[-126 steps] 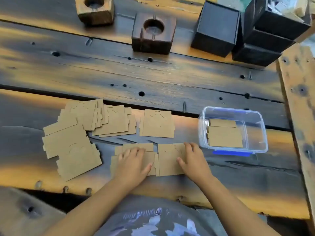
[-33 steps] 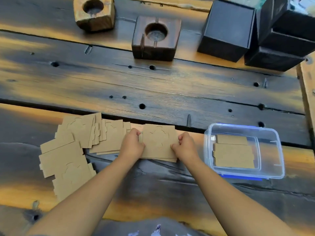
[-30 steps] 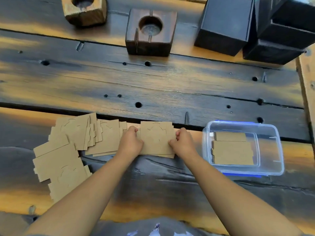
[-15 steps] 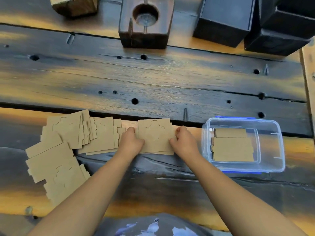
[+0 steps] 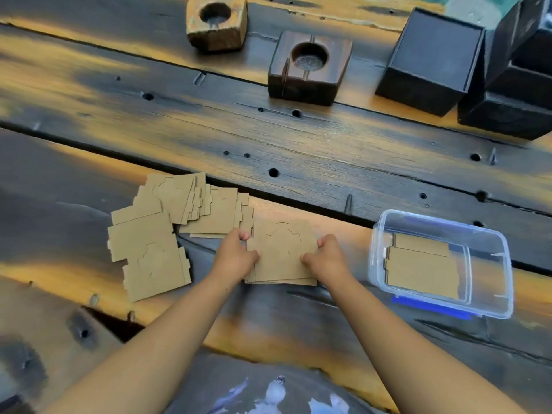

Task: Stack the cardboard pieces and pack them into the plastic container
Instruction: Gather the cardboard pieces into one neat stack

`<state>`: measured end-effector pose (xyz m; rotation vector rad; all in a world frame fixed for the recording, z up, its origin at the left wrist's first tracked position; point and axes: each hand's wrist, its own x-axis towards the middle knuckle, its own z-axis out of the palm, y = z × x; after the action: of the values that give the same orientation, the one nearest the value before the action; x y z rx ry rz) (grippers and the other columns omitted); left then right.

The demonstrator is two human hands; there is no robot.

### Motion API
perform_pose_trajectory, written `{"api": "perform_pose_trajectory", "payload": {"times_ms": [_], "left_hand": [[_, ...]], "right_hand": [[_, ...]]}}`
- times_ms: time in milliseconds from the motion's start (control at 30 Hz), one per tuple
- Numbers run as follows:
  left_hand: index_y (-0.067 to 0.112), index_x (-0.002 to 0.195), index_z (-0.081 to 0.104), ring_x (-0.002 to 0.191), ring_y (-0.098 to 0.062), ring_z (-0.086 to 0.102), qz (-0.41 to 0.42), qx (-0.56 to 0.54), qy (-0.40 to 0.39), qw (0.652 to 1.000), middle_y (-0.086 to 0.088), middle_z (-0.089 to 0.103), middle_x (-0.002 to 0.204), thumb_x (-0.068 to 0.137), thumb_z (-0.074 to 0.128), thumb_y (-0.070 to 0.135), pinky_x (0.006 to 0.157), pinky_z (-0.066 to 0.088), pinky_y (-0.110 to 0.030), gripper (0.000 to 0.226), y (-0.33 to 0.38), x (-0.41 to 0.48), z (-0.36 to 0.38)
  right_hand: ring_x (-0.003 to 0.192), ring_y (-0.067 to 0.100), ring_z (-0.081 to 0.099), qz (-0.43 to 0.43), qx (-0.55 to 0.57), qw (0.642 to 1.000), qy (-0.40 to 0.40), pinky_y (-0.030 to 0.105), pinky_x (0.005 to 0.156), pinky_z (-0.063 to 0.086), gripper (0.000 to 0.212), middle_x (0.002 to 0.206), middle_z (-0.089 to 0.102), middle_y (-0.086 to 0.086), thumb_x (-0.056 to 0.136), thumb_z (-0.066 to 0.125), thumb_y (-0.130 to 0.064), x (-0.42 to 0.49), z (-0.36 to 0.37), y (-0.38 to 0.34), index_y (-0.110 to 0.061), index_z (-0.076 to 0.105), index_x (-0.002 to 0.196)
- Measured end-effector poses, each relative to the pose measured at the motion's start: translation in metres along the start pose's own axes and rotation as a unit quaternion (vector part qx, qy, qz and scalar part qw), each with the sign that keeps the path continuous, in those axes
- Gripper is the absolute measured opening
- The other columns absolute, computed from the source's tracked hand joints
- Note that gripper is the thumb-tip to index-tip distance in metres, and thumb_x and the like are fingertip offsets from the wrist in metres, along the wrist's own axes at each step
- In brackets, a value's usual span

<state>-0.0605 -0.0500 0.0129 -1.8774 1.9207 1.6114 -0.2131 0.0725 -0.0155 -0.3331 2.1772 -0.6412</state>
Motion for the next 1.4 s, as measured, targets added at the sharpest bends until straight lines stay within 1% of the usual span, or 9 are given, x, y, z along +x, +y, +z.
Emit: {"api": "perform_pose_trajectory", "payload": {"times_ms": [200, 400, 533, 700, 933, 1033, 1167, 1300, 1400], "left_hand": [[0.014, 0.097, 0.058, 0.068, -0.018, 0.054, -0.039, -0.049, 0.095, 0.993, 0.003, 0.054, 0.071, 0.078, 0.071, 0.007, 0.068, 0.045, -0.032, 0.024, -0.057, -0.04, -0.049], [0.025, 0.085, 0.056, 0.078, -0.028, 0.061, -0.051, -0.097, 0.113, 0.988, -0.005, 0.054, 0.077, 0.079, 0.071, 0.009, 0.072, 0.049, -0.037, 0.023, -0.112, -0.043, -0.103], [0.027, 0.087, 0.055, 0.092, -0.036, 0.064, -0.065, -0.104, 0.101, 0.987, -0.016, 0.061, 0.088, 0.079, 0.072, 0.011, 0.083, 0.053, -0.046, 0.024, -0.14, -0.028, -0.143], [0.028, 0.092, 0.056, 0.094, -0.032, 0.065, -0.056, -0.108, 0.091, 0.988, -0.017, 0.065, 0.096, 0.081, 0.072, 0.012, 0.087, 0.054, -0.048, 0.025, -0.165, 0.005, -0.191], [0.018, 0.112, 0.058, 0.086, -0.02, 0.064, -0.05, -0.065, 0.077, 0.994, -0.007, 0.066, 0.096, 0.083, 0.071, 0.017, 0.073, 0.053, -0.035, 0.032, -0.176, 0.041, -0.217], [0.018, 0.116, 0.057, 0.077, -0.01, 0.055, -0.058, -0.011, 0.073, 0.996, -0.003, 0.061, 0.103, 0.083, 0.071, 0.021, 0.055, 0.036, -0.022, 0.035, -0.179, 0.047, -0.214], [0.018, 0.121, 0.054, 0.091, -0.014, 0.055, -0.069, 0.008, 0.078, 0.995, 0.0, 0.057, 0.111, 0.082, 0.072, 0.027, 0.056, 0.031, -0.019, 0.044, -0.185, 0.049, -0.21], [0.014, 0.13, 0.049, 0.093, -0.016, 0.054, -0.099, -0.013, 0.085, 0.991, -0.002, 0.057, 0.112, 0.082, 0.073, 0.03, 0.07, 0.041, -0.027, 0.056, -0.19, 0.045, -0.211], [0.016, 0.111, 0.054, 0.09, -0.018, 0.056, -0.136, -0.037, 0.058, 0.988, 0.004, 0.059, 0.096, 0.081, 0.073, 0.032, 0.074, 0.043, -0.031, 0.038, -0.19, 0.039, -0.209]], "right_hand": [[0.071, 0.015, 0.049, -0.087, -0.067, 0.992, -0.069, 0.025, 0.049, 0.03, 0.031, 0.092, 0.054, 0.002, 0.079, 0.068, -0.019, -0.028, 0.05, -0.032, -0.017, 0.041, 0.095], [0.085, 0.021, 0.051, -0.128, -0.109, 0.982, -0.089, 0.026, 0.053, 0.031, 0.029, 0.101, 0.053, 0.004, 0.08, 0.065, -0.02, -0.053, 0.108, -0.068, -0.019, 0.04, 0.096], [0.082, 0.021, 0.053, -0.118, -0.146, 0.978, -0.09, 0.032, 0.063, 0.037, 0.026, 0.091, 0.055, 0.001, 0.082, 0.064, -0.022, -0.065, 0.149, -0.093, -0.017, 0.042, 0.094], [0.071, 0.015, 0.048, -0.102, -0.137, 0.982, -0.085, 0.03, 0.055, 0.037, 0.025, 0.086, 0.054, 0.0, 0.08, 0.065, -0.023, -0.071, 0.194, -0.129, -0.018, 0.044, 0.092], [0.069, 0.015, 0.049, -0.072, -0.147, 0.985, -0.054, 0.03, 0.053, 0.036, 0.022, 0.083, 0.055, -0.001, 0.08, 0.064, -0.023, -0.065, 0.227, -0.157, -0.018, 0.047, 0.093], [0.076, 0.019, 0.053, -0.062, -0.154, 0.985, -0.049, 0.031, 0.056, 0.038, 0.022, 0.086, 0.057, 0.001, 0.079, 0.064, -0.021, -0.061, 0.234, -0.158, -0.015, 0.05, 0.095], [0.082, 0.022, 0.055, -0.071, -0.161, 0.983, -0.048, 0.028, 0.056, 0.038, 0.021, 0.091, 0.057, 0.003, 0.077, 0.065, -0.02, -0.055, 0.24, -0.15, -0.018, 0.049, 0.091], [0.097, 0.02, 0.056, -0.068, -0.122, 0.989, -0.047, 0.029, 0.076, 0.043, 0.028, 0.106, 0.056, 0.0, 0.078, 0.066, -0.022, -0.05, 0.238, -0.145, -0.022, 0.048, 0.1], [0.089, 0.019, 0.058, -0.056, -0.132, 0.986, -0.082, 0.035, 0.073, 0.048, 0.027, 0.091, 0.057, -0.004, 0.08, 0.065, -0.023, -0.05, 0.237, -0.144, -0.019, 0.05, 0.101]]}}
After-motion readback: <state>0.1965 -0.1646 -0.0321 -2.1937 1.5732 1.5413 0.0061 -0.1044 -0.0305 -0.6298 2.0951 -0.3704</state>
